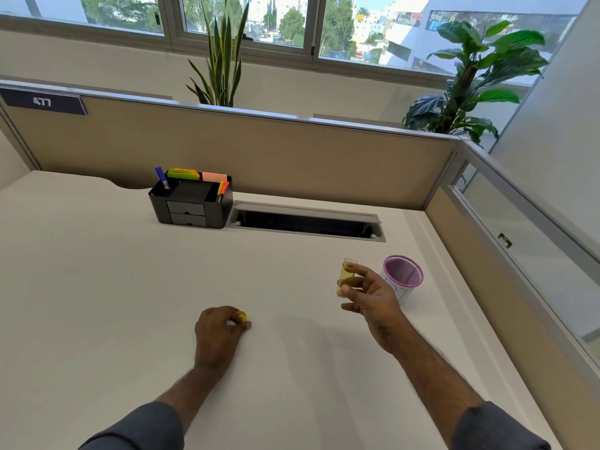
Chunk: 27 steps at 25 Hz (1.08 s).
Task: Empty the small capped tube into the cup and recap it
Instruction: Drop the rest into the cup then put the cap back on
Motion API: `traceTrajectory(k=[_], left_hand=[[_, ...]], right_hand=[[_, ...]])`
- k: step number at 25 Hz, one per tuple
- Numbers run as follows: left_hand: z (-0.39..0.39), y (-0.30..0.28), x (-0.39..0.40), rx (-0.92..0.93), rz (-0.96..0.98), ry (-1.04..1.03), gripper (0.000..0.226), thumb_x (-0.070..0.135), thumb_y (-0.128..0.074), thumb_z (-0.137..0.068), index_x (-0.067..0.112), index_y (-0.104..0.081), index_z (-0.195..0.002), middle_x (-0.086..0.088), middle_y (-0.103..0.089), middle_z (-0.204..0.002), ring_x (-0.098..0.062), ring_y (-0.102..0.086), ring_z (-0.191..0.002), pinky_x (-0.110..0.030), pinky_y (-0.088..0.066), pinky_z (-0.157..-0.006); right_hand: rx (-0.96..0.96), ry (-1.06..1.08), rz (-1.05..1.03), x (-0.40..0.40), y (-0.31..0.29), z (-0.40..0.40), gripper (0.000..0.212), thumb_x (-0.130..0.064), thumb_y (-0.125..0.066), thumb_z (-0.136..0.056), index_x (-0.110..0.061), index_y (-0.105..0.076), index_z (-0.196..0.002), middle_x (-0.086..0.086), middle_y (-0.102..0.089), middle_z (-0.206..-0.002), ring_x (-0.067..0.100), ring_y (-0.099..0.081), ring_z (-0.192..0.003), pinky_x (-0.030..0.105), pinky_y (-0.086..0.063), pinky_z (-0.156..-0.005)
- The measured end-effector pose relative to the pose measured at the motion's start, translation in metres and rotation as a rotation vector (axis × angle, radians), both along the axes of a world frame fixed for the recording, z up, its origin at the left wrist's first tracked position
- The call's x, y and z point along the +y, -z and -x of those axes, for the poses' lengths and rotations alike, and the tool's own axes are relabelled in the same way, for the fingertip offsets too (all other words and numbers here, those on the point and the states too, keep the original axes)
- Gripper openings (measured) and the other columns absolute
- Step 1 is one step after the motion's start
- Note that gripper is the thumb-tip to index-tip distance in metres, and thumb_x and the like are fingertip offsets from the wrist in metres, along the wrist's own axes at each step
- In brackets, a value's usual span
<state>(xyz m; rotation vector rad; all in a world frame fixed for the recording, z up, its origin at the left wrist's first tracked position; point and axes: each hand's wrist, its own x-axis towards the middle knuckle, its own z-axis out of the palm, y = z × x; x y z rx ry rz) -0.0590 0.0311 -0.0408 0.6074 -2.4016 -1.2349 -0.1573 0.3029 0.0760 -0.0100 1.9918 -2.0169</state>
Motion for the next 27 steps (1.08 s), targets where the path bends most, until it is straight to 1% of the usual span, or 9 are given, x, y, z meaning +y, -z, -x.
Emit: traceTrajectory(k=[4,8,10,12,16,18,20,22,27], left_hand=[[0.003,0.0,-0.003,0.011,-0.125,-0.027,0.036,0.012,-0.088,-0.06,0.027,-0.056,-0.066,0.007,-0.072,-0.08,-0.022,-0.063,-0.086,-0.039,-0.049,-0.073],[0.003,-0.002,-0.004,-0.039,-0.103,-0.022,0.054,0.028,-0.093,-0.053,0.027,-0.053,-0.089,0.002,-0.064,-0.094,-0.02,-0.058,-0.091,-0.037,-0.047,-0.077],[0.005,-0.004,-0.002,-0.022,0.031,-0.053,0.062,0.043,-0.09,-0.056,0.025,-0.054,-0.102,0.003,-0.059,-0.103,-0.019,-0.053,-0.098,-0.039,-0.044,-0.086],[0.012,-0.013,0.006,0.061,0.2,-0.089,0.055,0.057,-0.071,-0.071,0.019,-0.055,-0.107,-0.002,-0.06,-0.113,-0.025,-0.054,-0.108,-0.044,-0.043,-0.093],[0.035,-0.025,0.049,0.138,0.449,0.113,0.048,0.053,-0.049,-0.087,0.016,-0.06,-0.116,-0.005,-0.06,-0.131,-0.025,-0.049,-0.13,-0.041,-0.039,-0.105],[0.043,-0.02,0.077,0.058,0.491,0.292,0.054,0.053,-0.042,-0.091,0.02,-0.052,-0.132,0.001,-0.049,-0.146,-0.018,-0.036,-0.141,-0.038,-0.031,-0.114],[0.047,-0.008,0.095,-0.094,0.485,0.413,0.068,0.06,-0.03,-0.092,0.022,-0.03,-0.148,0.006,-0.024,-0.159,-0.011,-0.014,-0.148,-0.032,-0.013,-0.121],[0.049,0.005,0.101,-0.21,0.508,0.437,0.08,0.066,-0.013,-0.088,0.019,-0.011,-0.153,0.005,-0.006,-0.163,-0.01,0.001,-0.149,-0.025,0.006,-0.118],[0.052,0.011,0.1,-0.269,0.578,0.433,0.083,0.066,-0.007,-0.088,0.015,-0.004,-0.153,0.002,0.001,-0.163,-0.012,0.005,-0.149,-0.026,0.013,-0.115]], right_hand=[[0.002,0.05,-0.021,0.009,0.0,0.001,0.043,0.0,-0.063,-0.088,-0.019,-0.059,-0.126,0.015,-0.064,-0.111,0.034,-0.067,-0.1,0.039,-0.057,-0.077],[0.051,0.117,-0.044,0.025,-0.004,0.006,0.037,0.001,-0.062,-0.089,-0.016,-0.056,-0.121,0.009,-0.064,-0.097,0.03,-0.068,-0.086,0.037,-0.054,-0.068],[0.079,0.206,-0.056,0.041,-0.009,0.015,0.027,0.001,-0.063,-0.088,-0.013,-0.056,-0.11,0.011,-0.065,-0.095,0.026,-0.066,-0.076,0.036,-0.05,-0.063],[0.102,0.319,-0.116,0.062,-0.014,0.028,0.02,-0.001,-0.065,-0.086,-0.012,-0.058,-0.102,0.012,-0.066,-0.094,0.024,-0.062,-0.07,0.034,-0.048,-0.06],[0.19,0.401,-0.404,0.106,-0.019,0.06,0.026,-0.004,-0.067,-0.082,-0.006,-0.069,-0.108,0.01,-0.065,-0.087,0.021,-0.057,-0.072,0.034,-0.048,-0.066],[0.242,0.344,-0.592,0.117,-0.021,0.072,0.029,-0.006,-0.068,-0.08,-0.007,-0.07,-0.109,0.008,-0.067,-0.089,0.02,-0.057,-0.075,0.034,-0.048,-0.072],[0.297,0.241,-0.779,0.12,-0.024,0.08,0.027,-0.007,-0.07,-0.079,-0.009,-0.069,-0.106,0.008,-0.067,-0.088,0.021,-0.057,-0.073,0.031,-0.046,-0.069],[0.362,0.19,-0.878,0.119,-0.027,0.086,0.024,-0.007,-0.073,-0.076,-0.011,-0.068,-0.099,0.01,-0.066,-0.085,0.023,-0.057,-0.073,0.029,-0.045,-0.065],[0.509,0.132,-1.012,0.112,-0.027,0.095,0.028,-0.004,-0.067,-0.083,-0.003,-0.07,-0.111,0.016,-0.069,-0.109,0.029,-0.061,-0.095,0.028,-0.044,-0.078]])
